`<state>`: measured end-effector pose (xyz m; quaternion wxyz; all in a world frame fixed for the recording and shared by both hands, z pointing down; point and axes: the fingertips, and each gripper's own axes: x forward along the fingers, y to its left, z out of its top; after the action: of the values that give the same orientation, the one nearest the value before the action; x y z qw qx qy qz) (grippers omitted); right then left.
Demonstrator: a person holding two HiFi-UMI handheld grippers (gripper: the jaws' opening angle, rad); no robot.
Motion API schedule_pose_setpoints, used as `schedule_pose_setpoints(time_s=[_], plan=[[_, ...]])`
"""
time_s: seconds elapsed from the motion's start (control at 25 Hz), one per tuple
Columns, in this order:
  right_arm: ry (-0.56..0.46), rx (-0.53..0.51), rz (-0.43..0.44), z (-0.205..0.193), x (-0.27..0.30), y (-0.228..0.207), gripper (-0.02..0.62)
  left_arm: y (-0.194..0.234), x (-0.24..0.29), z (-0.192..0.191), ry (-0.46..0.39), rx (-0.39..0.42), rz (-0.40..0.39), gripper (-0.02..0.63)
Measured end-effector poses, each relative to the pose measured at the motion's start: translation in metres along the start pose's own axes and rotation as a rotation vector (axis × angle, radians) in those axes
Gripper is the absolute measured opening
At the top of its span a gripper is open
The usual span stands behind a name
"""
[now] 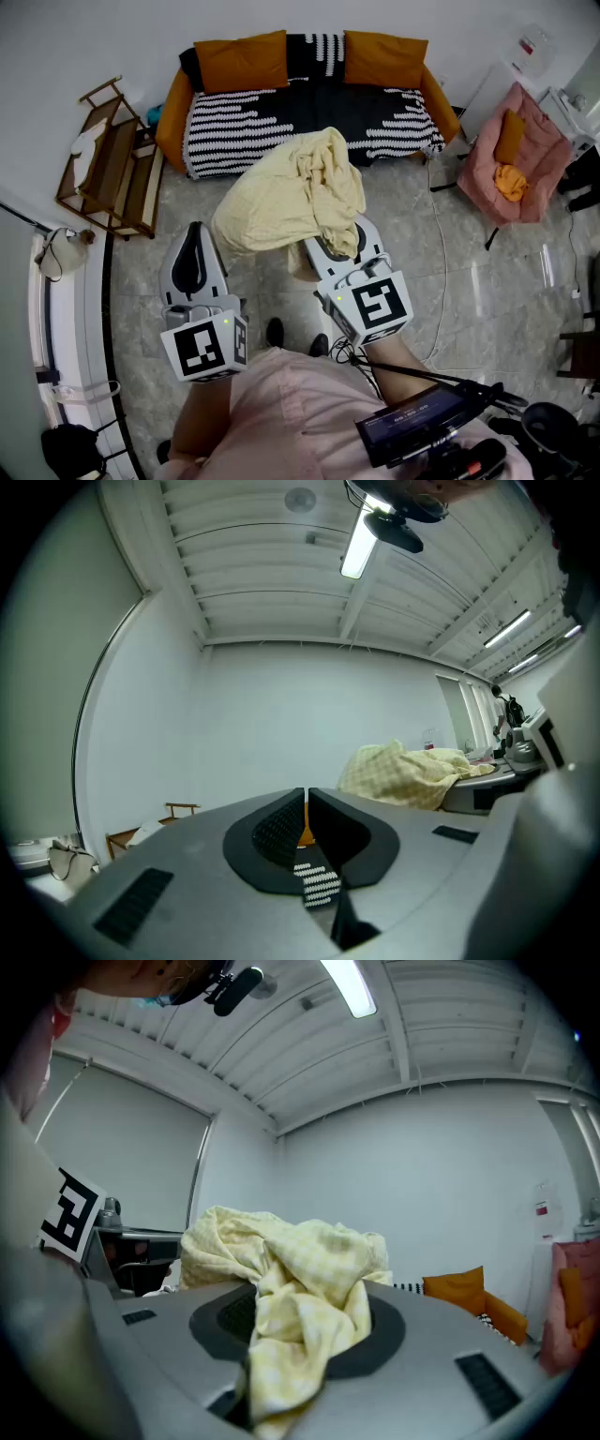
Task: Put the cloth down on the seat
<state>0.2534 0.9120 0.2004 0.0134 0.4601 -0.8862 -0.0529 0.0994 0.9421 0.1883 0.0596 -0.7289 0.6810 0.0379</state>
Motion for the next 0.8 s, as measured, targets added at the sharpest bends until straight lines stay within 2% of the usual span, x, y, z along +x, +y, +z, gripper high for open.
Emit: schedule_pose_setpoints(time_s=[0.32,0.44,0.8], plan=[[0.046,0.012,-0.025,-0.011,0.006,-0.004,0.16,0.006,0.006,-0.008,-0.006,-0.009,-0.001,0.023],[0.02,0.016,-0.017,-0.012,0.029,0.005,0.16,0.028,0.019,-0.012,-0.003,-0.018,-0.006,0.022],[0.028,0.007,-0.053,-0.006,0.105,0.023,0.161,0.1,0.067,-0.014,-0.028,-0.025,-0.025,0.023]])
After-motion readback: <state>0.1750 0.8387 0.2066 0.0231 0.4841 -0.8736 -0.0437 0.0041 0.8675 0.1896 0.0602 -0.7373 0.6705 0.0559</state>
